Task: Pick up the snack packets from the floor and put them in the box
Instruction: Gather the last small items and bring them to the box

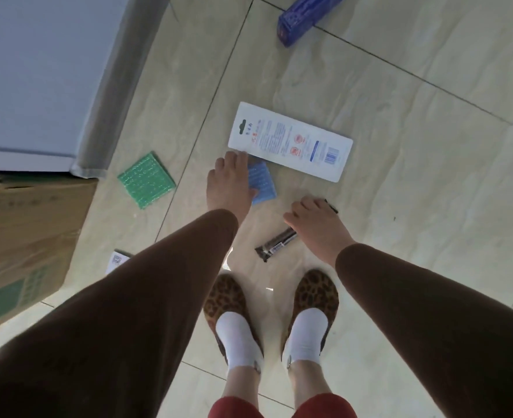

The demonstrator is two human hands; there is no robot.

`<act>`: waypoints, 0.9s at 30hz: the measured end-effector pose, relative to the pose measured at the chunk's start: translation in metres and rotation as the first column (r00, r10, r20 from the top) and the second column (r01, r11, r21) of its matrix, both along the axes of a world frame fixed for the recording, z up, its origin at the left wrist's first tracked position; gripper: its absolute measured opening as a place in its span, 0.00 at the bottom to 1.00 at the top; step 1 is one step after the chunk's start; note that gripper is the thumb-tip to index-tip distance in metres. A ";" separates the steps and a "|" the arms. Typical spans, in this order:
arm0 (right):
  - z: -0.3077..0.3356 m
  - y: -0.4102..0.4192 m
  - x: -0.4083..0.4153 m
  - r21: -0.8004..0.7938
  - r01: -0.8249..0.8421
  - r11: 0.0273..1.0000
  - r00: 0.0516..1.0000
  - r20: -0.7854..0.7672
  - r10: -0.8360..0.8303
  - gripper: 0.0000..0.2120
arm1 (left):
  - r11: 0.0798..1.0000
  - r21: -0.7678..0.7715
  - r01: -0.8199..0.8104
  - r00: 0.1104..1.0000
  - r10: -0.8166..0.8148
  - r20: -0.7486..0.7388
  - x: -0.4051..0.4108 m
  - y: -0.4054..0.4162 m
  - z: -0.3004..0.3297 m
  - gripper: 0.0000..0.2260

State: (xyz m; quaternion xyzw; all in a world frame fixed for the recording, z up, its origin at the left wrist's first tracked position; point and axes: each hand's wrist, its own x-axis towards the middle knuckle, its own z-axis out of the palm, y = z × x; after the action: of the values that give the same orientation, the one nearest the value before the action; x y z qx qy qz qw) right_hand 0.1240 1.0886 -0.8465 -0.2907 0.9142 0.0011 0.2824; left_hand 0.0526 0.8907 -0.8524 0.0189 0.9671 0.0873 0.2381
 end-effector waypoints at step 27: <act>-0.002 -0.048 -0.142 0.072 0.588 0.805 0.807 0.007 -0.590 0.40 | 0.852 -0.171 -0.495 0.857 0.511 0.064 -0.032 -0.142 0.019 0.31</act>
State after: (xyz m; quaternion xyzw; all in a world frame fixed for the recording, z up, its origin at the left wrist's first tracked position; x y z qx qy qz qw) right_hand -0.0180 1.0406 -0.8482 0.0167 0.9546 -0.0602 0.2914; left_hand 0.0203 0.7489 -0.8332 -0.2576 0.9278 0.0753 0.2590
